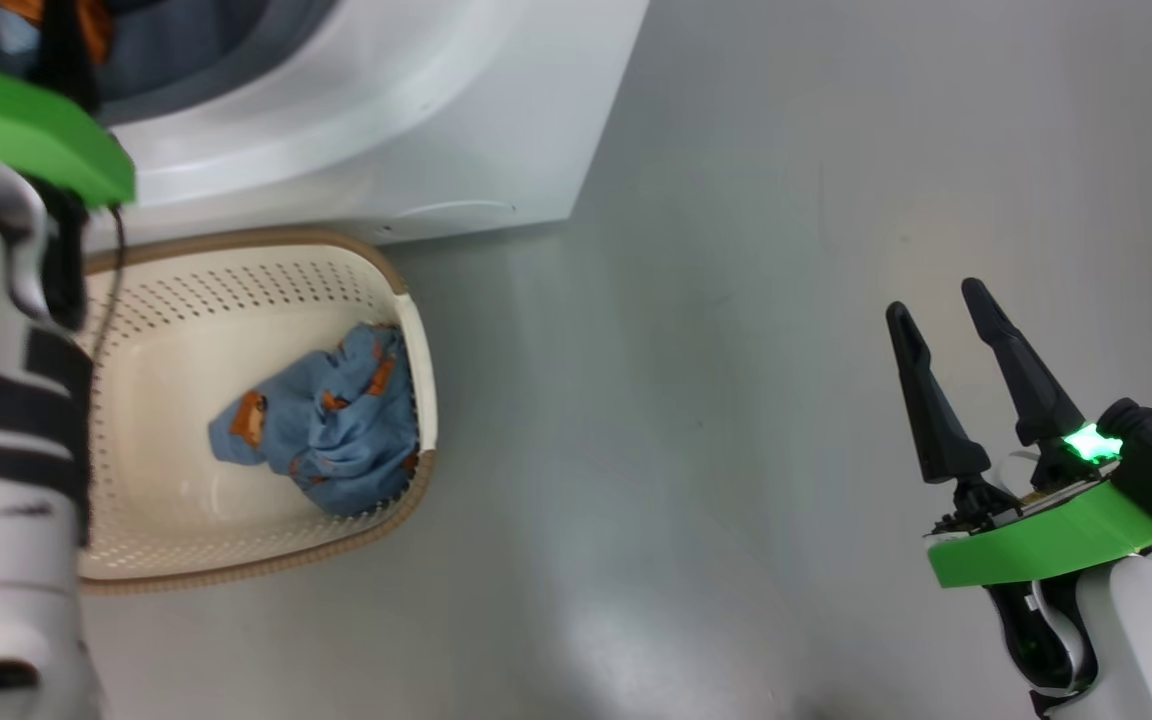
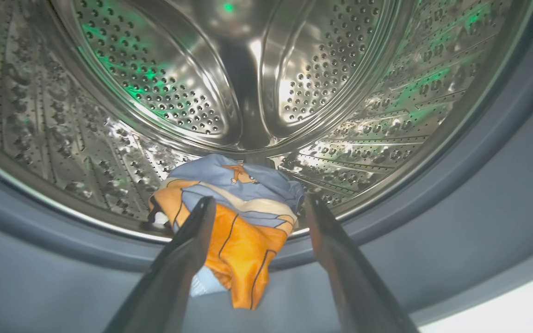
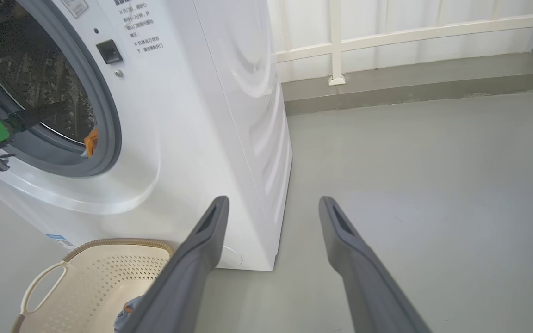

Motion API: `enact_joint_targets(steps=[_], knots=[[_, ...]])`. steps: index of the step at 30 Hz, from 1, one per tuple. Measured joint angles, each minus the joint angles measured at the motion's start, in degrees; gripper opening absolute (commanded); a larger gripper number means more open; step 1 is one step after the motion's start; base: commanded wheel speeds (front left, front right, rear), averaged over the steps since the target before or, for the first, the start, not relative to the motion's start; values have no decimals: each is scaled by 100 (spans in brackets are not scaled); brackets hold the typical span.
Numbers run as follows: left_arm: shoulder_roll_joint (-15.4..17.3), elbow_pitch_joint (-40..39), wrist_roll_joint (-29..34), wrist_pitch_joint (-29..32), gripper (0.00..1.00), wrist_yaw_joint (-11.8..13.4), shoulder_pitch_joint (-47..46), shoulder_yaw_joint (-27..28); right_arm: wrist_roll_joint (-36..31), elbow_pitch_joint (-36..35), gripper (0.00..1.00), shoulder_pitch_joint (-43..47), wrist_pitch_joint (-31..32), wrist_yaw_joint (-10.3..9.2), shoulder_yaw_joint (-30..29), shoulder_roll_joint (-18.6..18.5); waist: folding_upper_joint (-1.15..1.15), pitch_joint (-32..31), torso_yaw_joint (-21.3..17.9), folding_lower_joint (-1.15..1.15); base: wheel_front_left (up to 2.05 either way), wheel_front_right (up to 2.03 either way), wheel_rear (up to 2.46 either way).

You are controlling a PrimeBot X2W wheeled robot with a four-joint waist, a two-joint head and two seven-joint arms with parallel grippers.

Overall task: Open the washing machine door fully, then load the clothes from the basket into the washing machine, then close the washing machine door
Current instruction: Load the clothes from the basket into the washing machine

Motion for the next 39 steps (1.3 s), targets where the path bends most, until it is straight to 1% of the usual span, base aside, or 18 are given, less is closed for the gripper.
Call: enact_joint_targets(steps=[14,20,26,31,33,35,39], knots=[[-486,-1397,246,0,100,-76,1879,319,-7,113,100,427,0,0,-174,-172,0,-668,303,0,0,0,0],[-604,-1918,383,0,100,-145,2661,396,-18,136,100,761,0,0,-268,-274,0,-1021,422,0,0,0,0],[-631,-2409,584,0,100,-145,3485,392,-49,136,100,1135,0,0,-359,-318,0,-1399,540,0,0,0,0],[-642,-2737,589,0,100,-198,4172,493,-62,137,100,1480,0,0,-476,-316,0,-1715,619,0,0,0,0],[-645,-2925,589,0,100,-203,4597,582,-66,137,100,1678,0,0,-545,-311,0,-1898,653,0,0,0,0],[-647,-3071,589,0,100,-247,4846,614,-66,137,100,1790,0,0,-571,-300,0,-2000,672,0,0,0,0],[-655,-3362,586,1,100,-246,5245,681,-66,126,100,1935,0,0,-673,-277,0,-2145,707,0,0,0,0]])
